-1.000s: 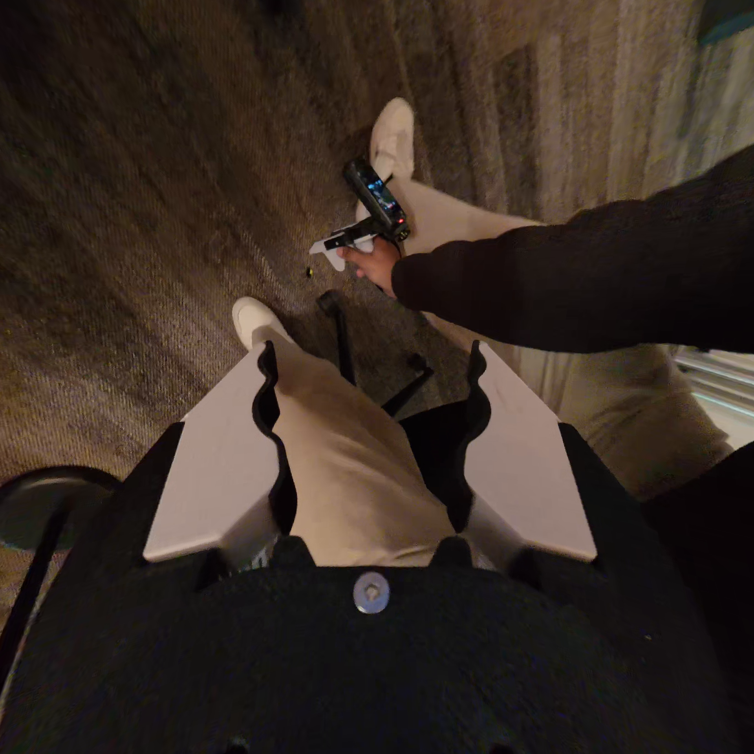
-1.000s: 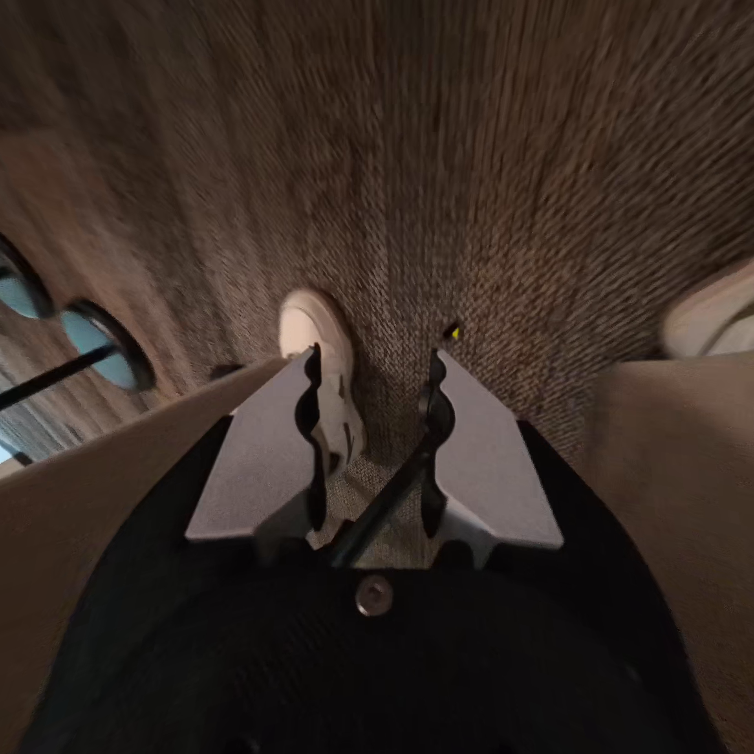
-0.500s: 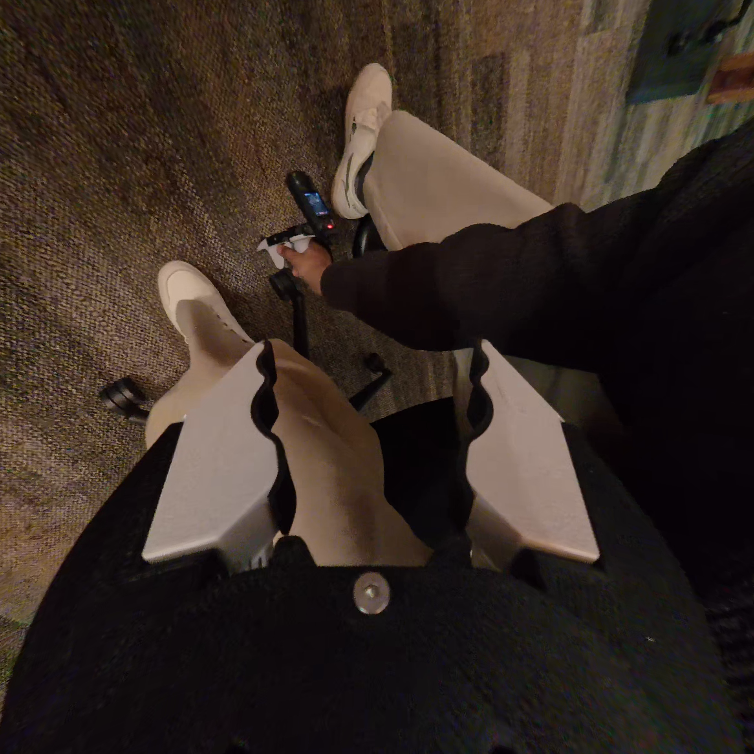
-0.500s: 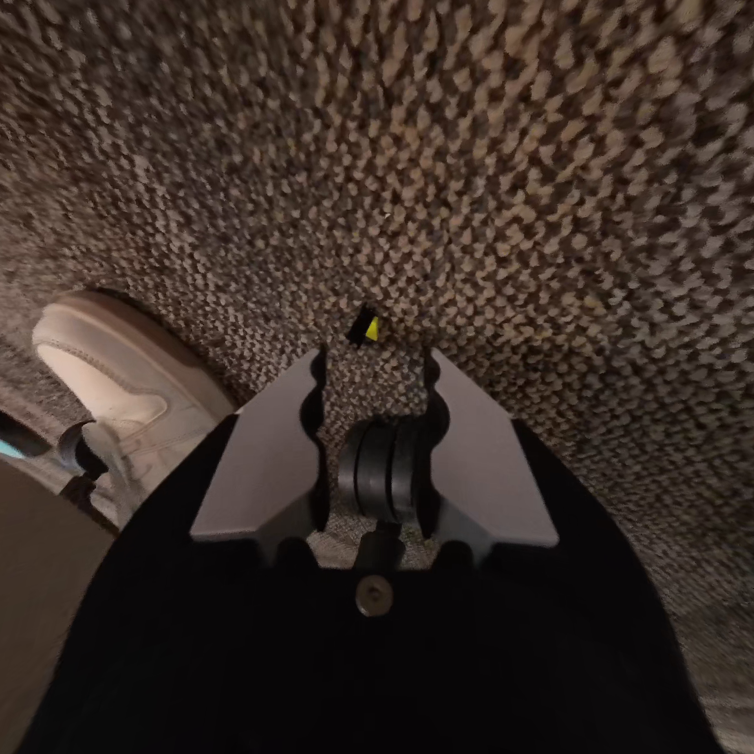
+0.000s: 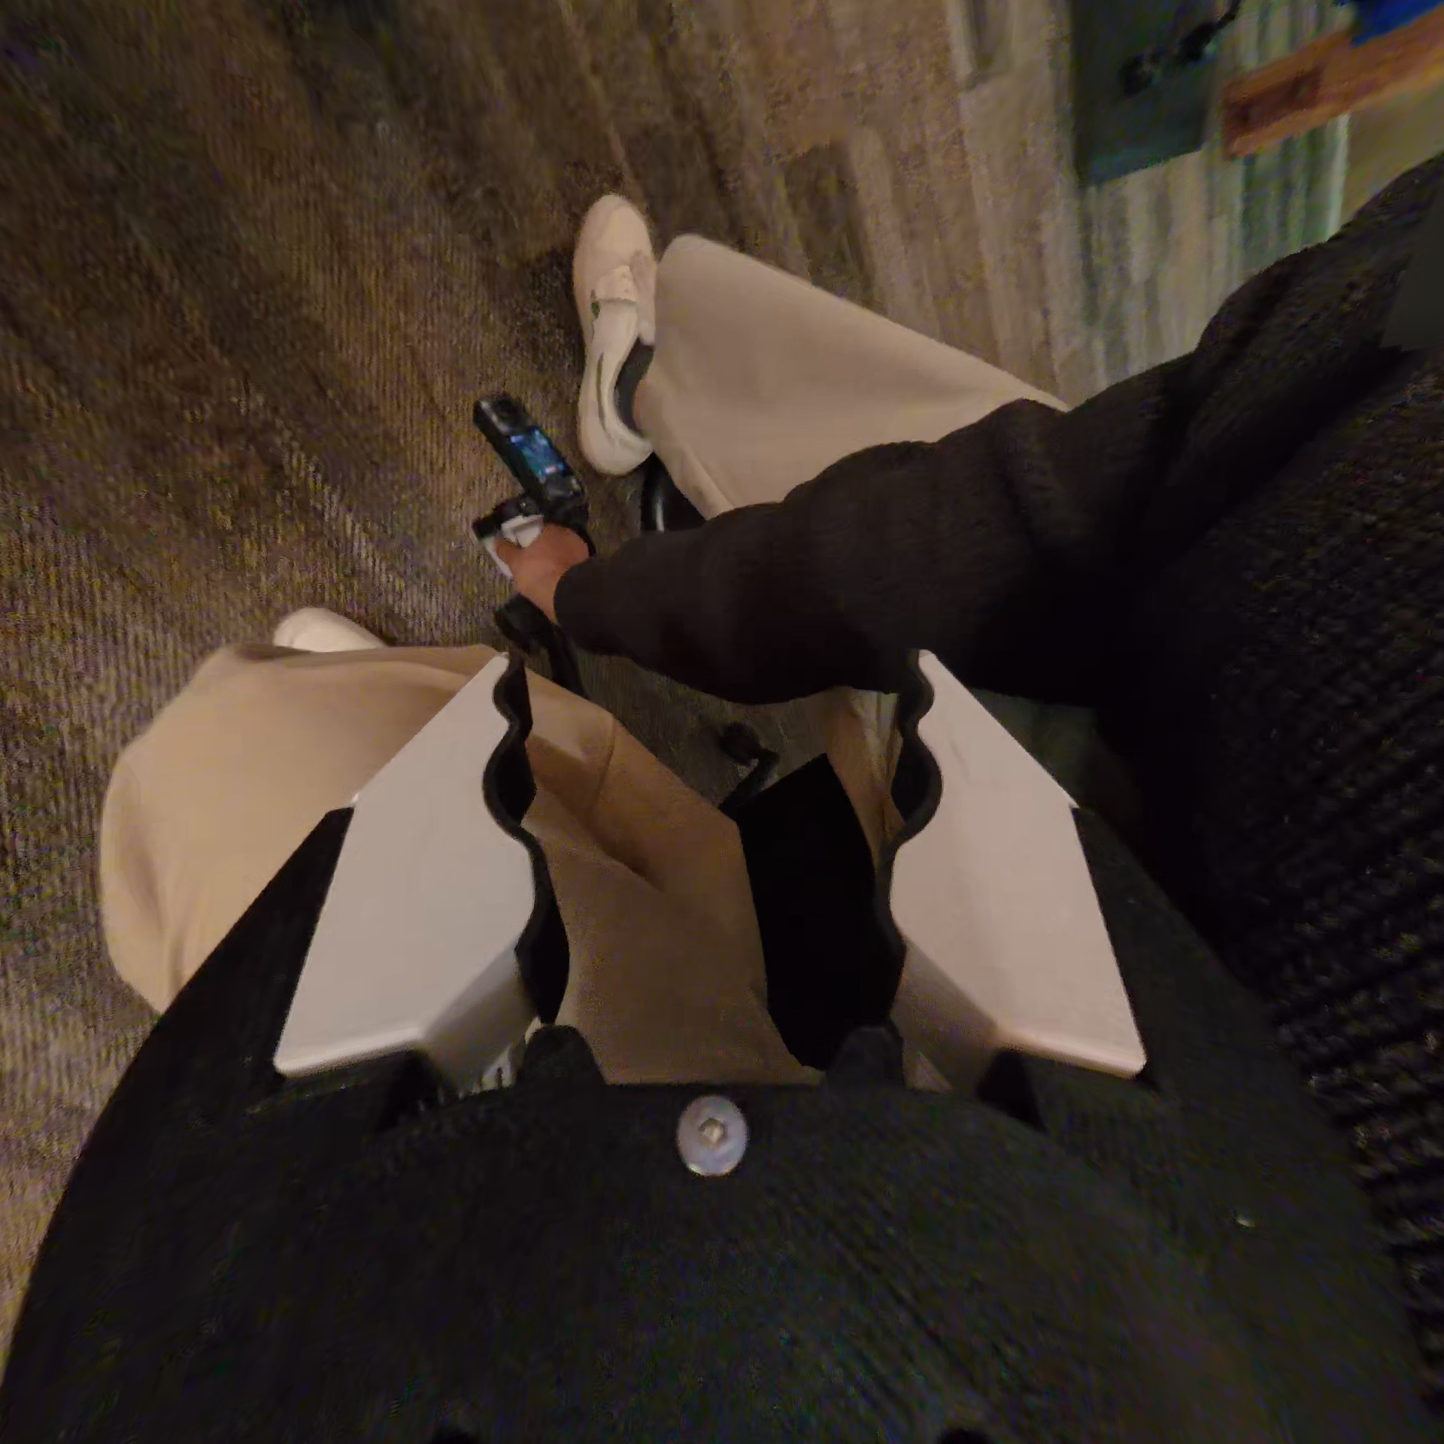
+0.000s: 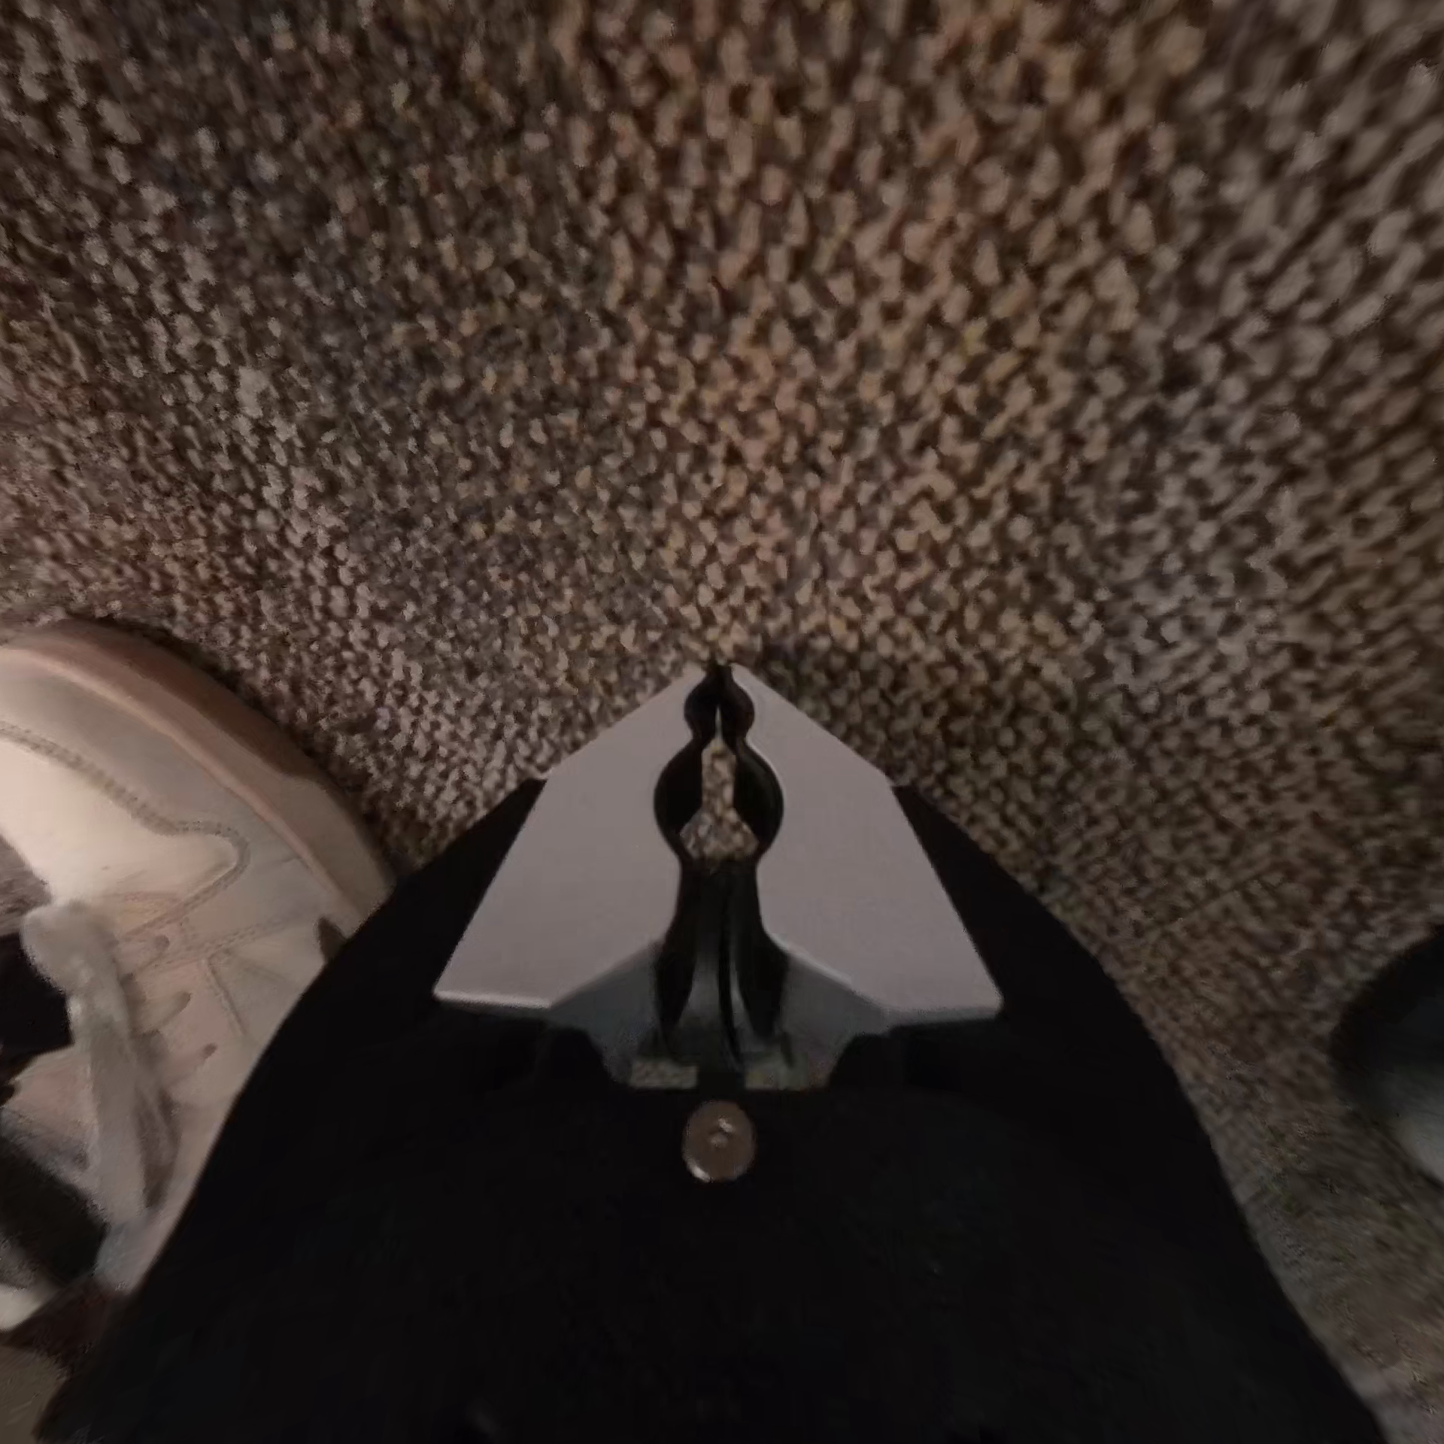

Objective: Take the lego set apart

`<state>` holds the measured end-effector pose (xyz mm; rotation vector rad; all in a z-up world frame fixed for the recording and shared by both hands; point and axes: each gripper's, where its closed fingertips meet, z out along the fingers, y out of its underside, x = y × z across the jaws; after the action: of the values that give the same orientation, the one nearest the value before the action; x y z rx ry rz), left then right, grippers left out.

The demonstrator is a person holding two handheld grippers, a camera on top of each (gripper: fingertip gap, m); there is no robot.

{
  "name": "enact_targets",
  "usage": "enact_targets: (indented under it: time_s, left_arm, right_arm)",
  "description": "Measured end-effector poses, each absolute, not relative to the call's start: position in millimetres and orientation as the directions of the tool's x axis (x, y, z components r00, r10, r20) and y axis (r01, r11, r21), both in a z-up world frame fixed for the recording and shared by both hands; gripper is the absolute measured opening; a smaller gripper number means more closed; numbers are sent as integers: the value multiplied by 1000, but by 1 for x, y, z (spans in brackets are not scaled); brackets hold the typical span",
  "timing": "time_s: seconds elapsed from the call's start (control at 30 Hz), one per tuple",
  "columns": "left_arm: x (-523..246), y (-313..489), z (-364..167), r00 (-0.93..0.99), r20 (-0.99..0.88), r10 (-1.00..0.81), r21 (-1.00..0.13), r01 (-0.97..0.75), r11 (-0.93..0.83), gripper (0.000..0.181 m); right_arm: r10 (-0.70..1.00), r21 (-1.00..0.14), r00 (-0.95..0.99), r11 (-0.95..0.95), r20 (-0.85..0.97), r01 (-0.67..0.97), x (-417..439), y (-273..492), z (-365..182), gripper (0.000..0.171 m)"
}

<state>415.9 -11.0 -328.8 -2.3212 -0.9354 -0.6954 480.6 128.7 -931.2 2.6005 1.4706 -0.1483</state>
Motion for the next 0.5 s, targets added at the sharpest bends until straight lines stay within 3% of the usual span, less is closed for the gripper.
enact_targets:
  time_s: [0.1,0.2,0.3,0.37,0.43,0.5]
  left_arm:
    - [428,-24,-309,702,600,383,-447,692,-567,95]
    - [441,-37,-273,738,586,333,-583,670,-458,92]
    - [463,-53,-236,714,625,315,-607,699,-378,91]
    - [475,-64,-220,718,630,294,-628,695,-350,91]
    - [480,-68,-205,706,652,276,-638,708,-302,90]
    - [482,-62,-174,699,690,189,-665,715,-214,89]
  right_arm:
    - [830,-84,521,-544,-201,835,456,151,-887,0]
    - [853,-266,477,-519,-210,812,427,188,-807,0]
    - [852,-402,479,-523,-214,751,415,225,-720,0]
    - [861,-419,455,-509,-228,752,416,234,-688,0]
    - [891,-396,349,-444,-290,804,411,219,-668,0]
    - [930,-493,222,-346,-294,798,385,200,-628,0]
